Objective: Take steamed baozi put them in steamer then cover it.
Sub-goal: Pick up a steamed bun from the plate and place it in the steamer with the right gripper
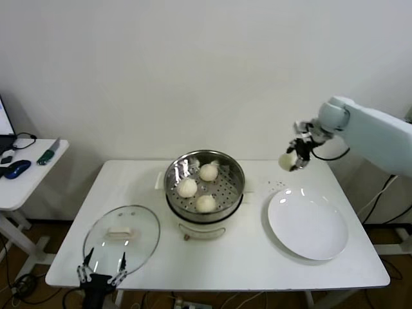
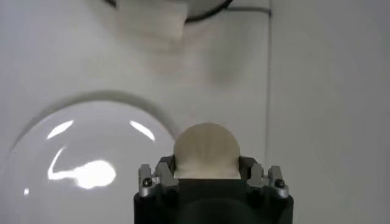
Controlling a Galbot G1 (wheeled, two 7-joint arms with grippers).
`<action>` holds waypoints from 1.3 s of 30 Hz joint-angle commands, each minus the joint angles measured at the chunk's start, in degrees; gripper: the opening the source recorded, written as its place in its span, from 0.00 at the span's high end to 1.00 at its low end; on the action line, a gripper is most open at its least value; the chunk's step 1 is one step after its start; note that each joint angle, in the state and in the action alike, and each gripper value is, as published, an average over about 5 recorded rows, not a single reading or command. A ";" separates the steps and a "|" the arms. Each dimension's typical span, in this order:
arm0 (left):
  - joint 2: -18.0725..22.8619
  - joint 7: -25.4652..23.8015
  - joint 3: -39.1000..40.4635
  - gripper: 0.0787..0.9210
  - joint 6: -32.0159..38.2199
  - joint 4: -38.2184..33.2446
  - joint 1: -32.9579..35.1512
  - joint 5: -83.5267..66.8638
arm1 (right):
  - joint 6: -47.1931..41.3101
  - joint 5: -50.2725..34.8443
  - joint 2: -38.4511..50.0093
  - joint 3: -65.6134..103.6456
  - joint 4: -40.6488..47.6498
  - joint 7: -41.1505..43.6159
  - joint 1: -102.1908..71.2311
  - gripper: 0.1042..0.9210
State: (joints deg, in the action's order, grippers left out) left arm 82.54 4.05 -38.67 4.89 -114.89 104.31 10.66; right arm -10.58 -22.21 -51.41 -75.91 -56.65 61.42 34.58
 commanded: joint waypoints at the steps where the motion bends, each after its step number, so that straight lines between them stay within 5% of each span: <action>1: -0.57 0.04 0.41 0.12 -0.21 -2.69 0.91 0.54 | -7.95 -26.35 -10.41 -16.04 -7.66 -6.21 15.48 0.32; 21: -2.05 0.01 0.17 0.12 -0.10 -1.48 0.17 -0.83 | -9.81 -29.21 -22.91 -22.63 -5.89 -11.00 5.78 0.31; 39: -2.27 -0.05 -0.08 0.12 -0.15 -0.90 -0.51 -1.57 | -9.79 -26.53 -24.03 -22.75 -2.17 -10.67 2.32 0.26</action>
State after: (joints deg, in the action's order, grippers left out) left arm 80.34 4.02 -38.75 4.76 -115.82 103.80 9.19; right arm -19.94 -48.89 -74.08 -97.96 -60.10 51.06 38.26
